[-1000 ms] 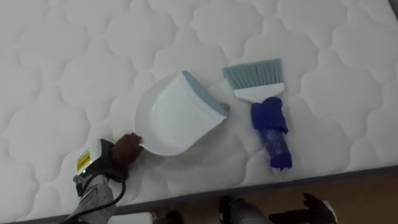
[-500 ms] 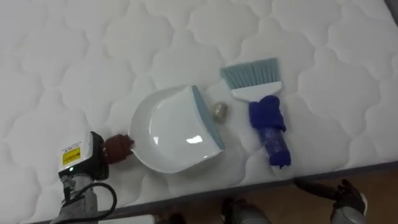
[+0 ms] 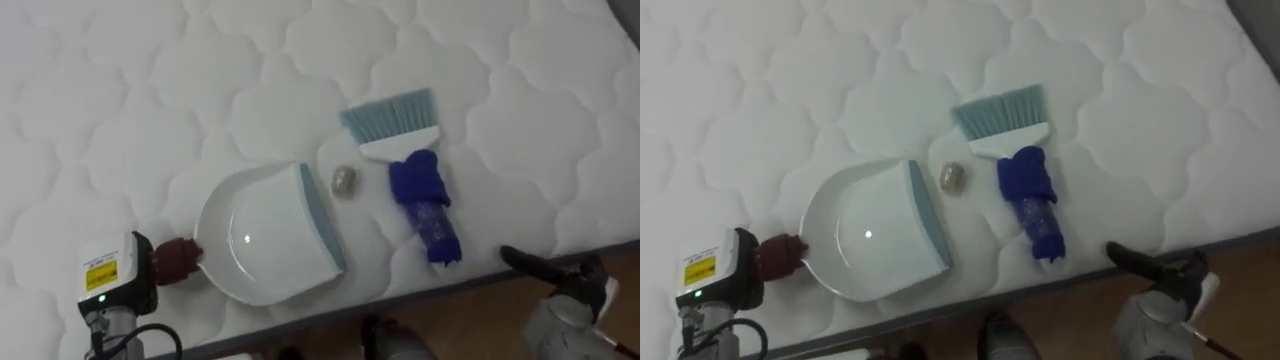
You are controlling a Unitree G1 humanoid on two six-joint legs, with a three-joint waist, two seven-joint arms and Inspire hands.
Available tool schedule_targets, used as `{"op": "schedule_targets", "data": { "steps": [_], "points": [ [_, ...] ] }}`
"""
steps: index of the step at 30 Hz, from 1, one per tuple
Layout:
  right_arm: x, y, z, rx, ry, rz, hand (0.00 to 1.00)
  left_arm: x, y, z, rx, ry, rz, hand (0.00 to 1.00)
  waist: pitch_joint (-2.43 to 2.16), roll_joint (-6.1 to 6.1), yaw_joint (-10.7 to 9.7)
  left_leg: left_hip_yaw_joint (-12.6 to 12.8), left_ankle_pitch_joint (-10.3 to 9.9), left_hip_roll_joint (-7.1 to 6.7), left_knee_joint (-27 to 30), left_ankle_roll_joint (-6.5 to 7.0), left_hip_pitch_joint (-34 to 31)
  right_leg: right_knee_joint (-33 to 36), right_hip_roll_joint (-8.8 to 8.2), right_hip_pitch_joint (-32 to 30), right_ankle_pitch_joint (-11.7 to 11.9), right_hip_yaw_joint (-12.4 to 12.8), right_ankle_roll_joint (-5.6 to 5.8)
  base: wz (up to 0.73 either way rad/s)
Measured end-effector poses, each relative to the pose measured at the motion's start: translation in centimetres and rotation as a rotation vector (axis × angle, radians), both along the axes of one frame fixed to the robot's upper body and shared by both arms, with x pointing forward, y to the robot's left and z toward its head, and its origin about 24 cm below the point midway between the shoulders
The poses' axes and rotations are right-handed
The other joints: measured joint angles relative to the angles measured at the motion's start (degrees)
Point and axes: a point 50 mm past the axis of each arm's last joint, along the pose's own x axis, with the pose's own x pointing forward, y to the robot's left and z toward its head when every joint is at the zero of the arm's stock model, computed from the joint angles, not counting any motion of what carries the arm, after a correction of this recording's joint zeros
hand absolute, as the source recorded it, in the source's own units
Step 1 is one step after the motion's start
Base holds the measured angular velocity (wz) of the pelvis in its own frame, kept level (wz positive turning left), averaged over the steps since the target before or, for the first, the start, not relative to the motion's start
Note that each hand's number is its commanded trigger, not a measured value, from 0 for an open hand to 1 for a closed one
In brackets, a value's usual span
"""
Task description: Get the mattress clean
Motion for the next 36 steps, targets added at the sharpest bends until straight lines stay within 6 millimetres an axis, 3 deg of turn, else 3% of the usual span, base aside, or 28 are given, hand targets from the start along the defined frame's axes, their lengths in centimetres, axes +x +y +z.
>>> {"op": "schedule_targets", "data": {
  "steps": [5, 10, 23, 29, 32, 36],
  "points": [
    [3.2, 2.1, 3.8, -0.225, -0.138, 0.187, 0.0, 0.1, -0.2, -0.1, -0.001, 0.009, 0.003, 1.0, 0.0, -0.02, 1.7, 0.0, 0.0, 0.06, 0.8, 0.0, 0.1, 0.1, 0.17, 0.1, 0.0, 0.2, -0.02, -0.02],
    [4.4, 3.9, 4.9, -0.347, -0.17, 0.327, 0.0, -0.2, -0.4, -0.5, -0.013, 0.05, 0.02, 1.0, 0.05, -0.12, 3.5, 0.0, 0.0, -0.05, 0.0, 0.02, 0.9, -0.3, -0.17, 1.1, 0.0, 0.0, 0.07, 0.03],
    [5.1, 6.5, 4.5, -0.361, -0.151, 0.54, 0.0, 0.5, -0.6, -0.5, -0.056, 0.109, 0.037, 1.0, 0.39, -0.55, 5.9, -0.9, 0.0, 0.25, -0.1, 0.12, -0.4, -1.6, -0.73, 1.5, 0.1, -2.7, 0.15, 0.08],
    [5.3, 6.8, 3.6, -0.309, -0.101, 0.597, 0.0, 1.5, -0.8, -0.2, -0.083, 0.113, 0.034, 1.0, 0.9, -0.85, 6.3, -1.4, -0.1, 0.51, 1.1, 0.25, -1.1, -1.4, -1.26, 1.7, -0.3, -3.7, 0.33, 0.1],
    [5.0, 6.6, 2.8, -0.306, -0.051, 0.62, 0.0, 2.0, -1.0, 0.0, -0.092, 0.114, 0.027, 1.0, 1.18, -0.43, 6.4, -1.7, -0.4, 0.95, 1.7, 0.7, -1.9, -1.6, -1.23, 1.6, -0.4, -4.4, 0.42, 0.07],
    [4.4, 6.1, 1.8, -0.292, 0.014, 0.627, 0.0, 2.2, -1.1, 0.1, -0.098, 0.113, 0.025, 1.0, 1.25, -0.34, 6.4, -1.7, -0.5, 0.94, 1.5, 0.83, -2.1, -1.5, -1.31, 1.4, -0.4, -4.5, 0.44, 0.01]
  ]
}}
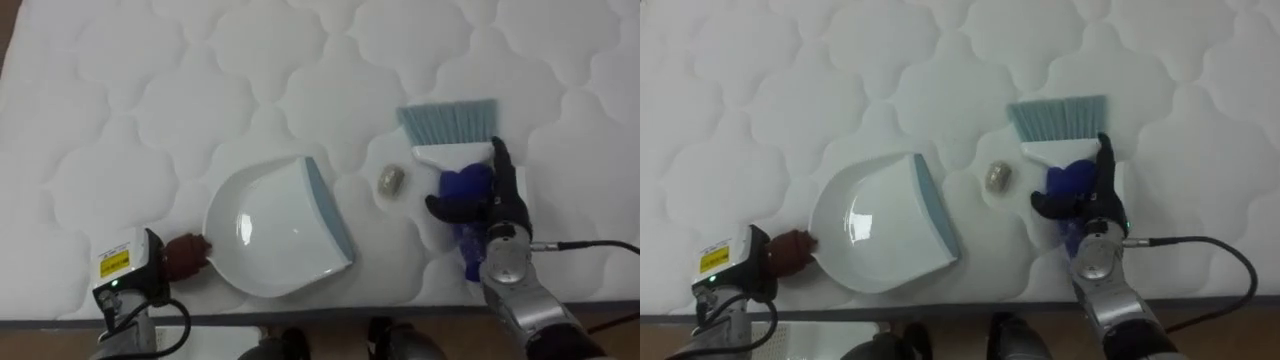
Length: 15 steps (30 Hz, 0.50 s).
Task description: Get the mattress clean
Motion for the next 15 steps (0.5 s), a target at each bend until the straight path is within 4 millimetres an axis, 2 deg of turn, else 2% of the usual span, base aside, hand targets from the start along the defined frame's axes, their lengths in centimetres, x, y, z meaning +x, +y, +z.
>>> {"op": "schedule_targets", "data": {
  "steps": [15],
  "points": [
    [-0.45, -0.56, -0.94, -0.046, 0.055, 0.017, 0.0, 0.39, -0.22, 0.28, -0.018, -0.017, -0.003, 1.0, -0.1, 0.29, 0.0, -0.6, 0.0, -0.02, 0.3, -0.06, 0.0, 0.3, -0.07, 0.5, 0.0, -1.1, -0.03, 0.02]
  ]
}}
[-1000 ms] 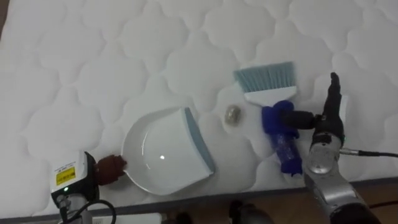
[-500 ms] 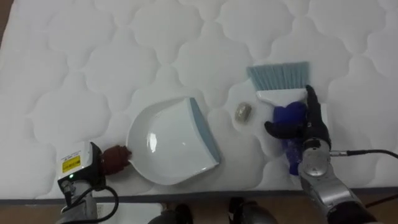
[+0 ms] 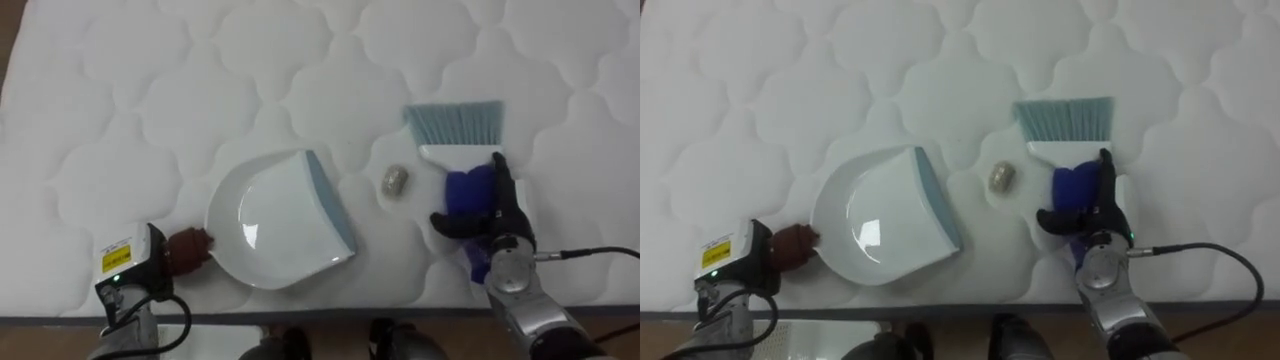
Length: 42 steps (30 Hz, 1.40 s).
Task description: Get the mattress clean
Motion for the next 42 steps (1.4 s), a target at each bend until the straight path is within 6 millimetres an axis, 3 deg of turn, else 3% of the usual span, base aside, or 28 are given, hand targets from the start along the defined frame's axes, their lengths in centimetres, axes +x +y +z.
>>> {"op": "schedule_targets", "data": {
  "steps": [5, 7, 8, 9, 10, 13, 23, 42],
  "points": [
    [-0.7, 0.0, -0.8, -0.012, 0.033, -0.001, 0.0, -0.3, -0.1, -0.3, -0.003, 0.008, 0.003, 1.0, -0.17, 0.2, -0.2, -0.2, 0.0, 0.1, -0.3, -0.02, 1.0, -0.7, 0.09, 1.4, 0.0, -0.3, 0.0, 0.01],
    [-1.1, 0.0, -1.1, -0.014, 0.046, -0.007, 0.0, -0.4, -0.2, -0.3, -0.005, 0.01, 0.003, 1.0, -0.45, 0.37, -0.3, -0.3, 0.0, 0.13, -0.5, -0.02, 1.4, -1.2, 0.12, 2.2, 0.0, -0.6, 0.02, 0.08],
    [-1.2, 0.0, -1.2, -0.015, 0.05, -0.009, 0.11, -0.4, -0.2, -0.3, -0.004, 0.01, 0.005, 1.0, -0.51, 0.37, -0.3, -0.3, 0.0, 0.11, -0.6, -0.02, 1.7, -1.3, 0.1, 2.5, 0.0, -0.8, 0.05, 0.08],
    [-1.4, -0.1, -1.3, -0.015, 0.054, -0.011, 0.78, -0.4, -0.2, -0.3, -0.002, 0.011, 0.006, 1.0, -0.52, 0.38, -0.3, -0.3, 0.0, 0.1, -0.7, -0.02, 1.9, -1.4, 0.11, 2.6, 0.0, -0.9, 0.06, 0.0],
    [-1.5, -0.1, -1.4, -0.017, 0.06, -0.011, 1.0, -0.4, -0.2, -0.3, 0.001, 0.014, 0.009, 1.0, -0.54, 0.4, -0.3, -0.3, 0.0, 0.09, -0.8, -0.02, 2.1, -1.6, 0.11, 3.0, 0.0, -1.0, 0.07, 0.0],
    [-2.0, -0.3, -1.8, -0.032, 0.073, -0.021, 1.0, -0.5, -0.1, -0.4, 0.004, 0.017, 0.011, 1.0, -0.59, 0.39, -0.4, -0.3, 0.0, 0.11, -0.8, -0.02, 2.6, -2.1, 0.15, 3.8, 0.0, -1.2, 0.1, 0.03],
    [-4.1, -2.2, -3.0, -0.163, 0.153, -0.063, 1.0, -2.2, -0.5, -1.5, -0.005, 0.07, 0.035, 1.0, -1.41, 0.08, -0.7, -0.2, 0.1, 0.04, -2.4, -0.13, 4.5, -3.4, 0.36, 5.6, 0.1, -1.6, 0.19, 0.0],
    [-5.1, -2.3, -3.8, -0.159, 0.213, -0.087, 1.0, -2.0, -0.4, -1.5, -0.027, 0.068, 0.062, 1.0, -1.19, 0.22, -0.5, -0.3, -0.1, 0.13, -2.3, -0.32, 4.0, -3.7, 0.95, 5.1, 0.2, -0.9, 0.26, -0.01]
  ]
}}
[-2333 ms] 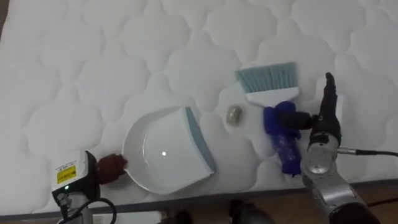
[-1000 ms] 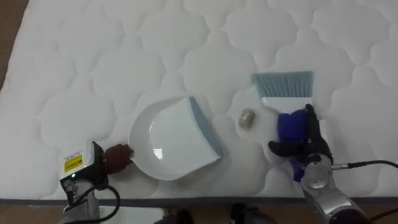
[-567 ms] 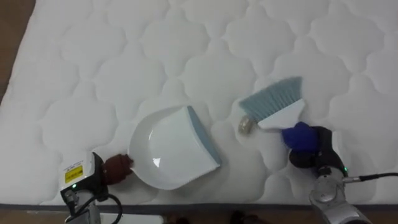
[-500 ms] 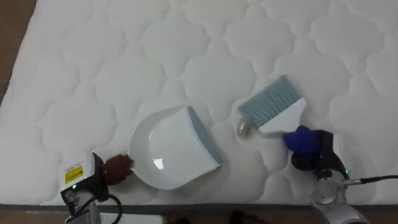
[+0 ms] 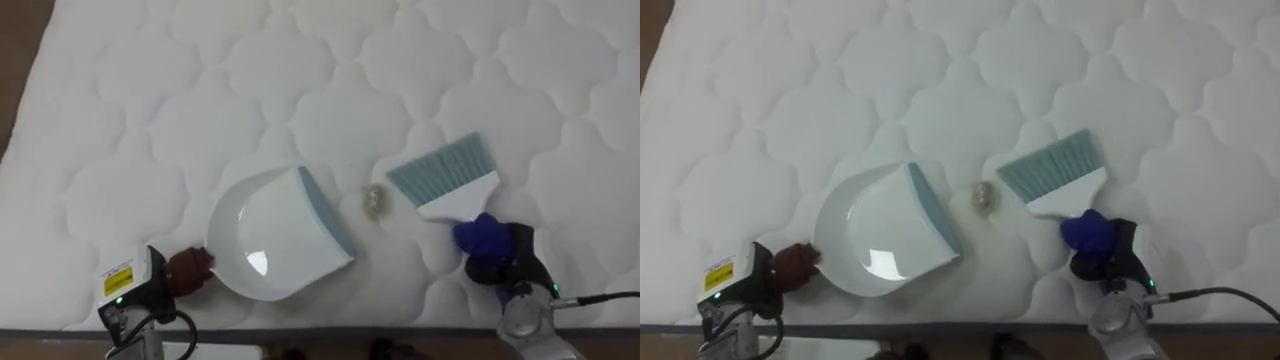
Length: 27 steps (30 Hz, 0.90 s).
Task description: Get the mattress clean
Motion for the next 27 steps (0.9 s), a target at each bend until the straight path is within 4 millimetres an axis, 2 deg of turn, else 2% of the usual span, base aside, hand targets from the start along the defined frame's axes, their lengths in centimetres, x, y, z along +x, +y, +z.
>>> {"op": "schedule_targets", "data": {
  "steps": [4, 9, 12, 14, 20, 25, 27],
  "points": [
    [0.6, -0.5, 0.5, 0.0, -0.011, 0.007, 1.0, 0.9, 0.3, 0.6, 0.005, -0.011, -0.008, 1.0, 0.25, -0.44, -0.4, 0.0, 0.0, -0.06, 0.7, 0.1, -1.4, 1.2, -0.96, -1.5, -0.3, -0.3, 0.03, 0.04],
    [1.4, -1.1, 1.1, -0.025, -0.008, 0.036, 1.0, 2.4, 0.9, 1.9, 0.054, -0.054, -0.051, 1.0, 0.95, -1.72, -0.1, 0.1, -0.2, -0.17, 2.6, 0.37, -2.6, 2.9, -1.71, -2.6, -0.9, -1.0, -0.02, 0.03],
    [2.1, -2.3, 2.1, -0.112, -0.007, 0.087, 1.0, 3.1, 1.3, 2.6, 0.081, -0.074, -0.058, 1.0, 1.16, -2.39, -0.2, 0.0, -0.4, -0.91, 3.7, 0.71, -3.8, 4.7, -2.42, -4.0, -1.4, -0.7, 0.25, 0.08],
    [2.9, -3.8, 3.2, -0.221, 0.018, 0.133, 1.0, 3.6, 2.0, 3.2, 0.123, -0.081, -0.069, 1.0, 1.51, -3.12, 0.1, 0.2, -0.6, -1.06, 4.0, 1.07, -4.1, 5.8, -2.82, -4.5, -1.6, -0.7, 0.35, 0.0],
    [3.8, -6.5, 5.2, -0.477, 0.124, 0.232, 1.0, 4.3, 3.4, 4.4, 0.222, -0.087, -0.09, 1.0, 1.4, -5.76, 1.3, 0.4, -0.5, -0.88, 4.2, 1.27, -4.1, 5.6, -2.66, -4.5, -1.1, -0.7, 0.41, -0.03],
    [5.0, -6.9, 6.6, -0.653, 0.164, 0.321, 1.0, 4.5, 3.4, 4.6, 0.241, -0.087, -0.095, 1.0, 1.42, -6.45, 2.2, 0.6, -0.5, -0.56, 3.9, 1.29, -4.1, 4.8, -2.48, -4.6, -0.6, -1.2, 0.32, -0.06],
    [5.3, -7.1, 7.0, -0.711, 0.18, 0.346, 1.0, 4.9, 3.4, 5.0, 0.26, -0.094, -0.103, 1.0, 1.46, -6.83, 3.5, 1.5, -0.6, -0.05, 3.8, 1.29, -4.1, 4.8, -2.42, -5.1, -0.3, -1.3, 0.09, -0.24]
  ]
}}
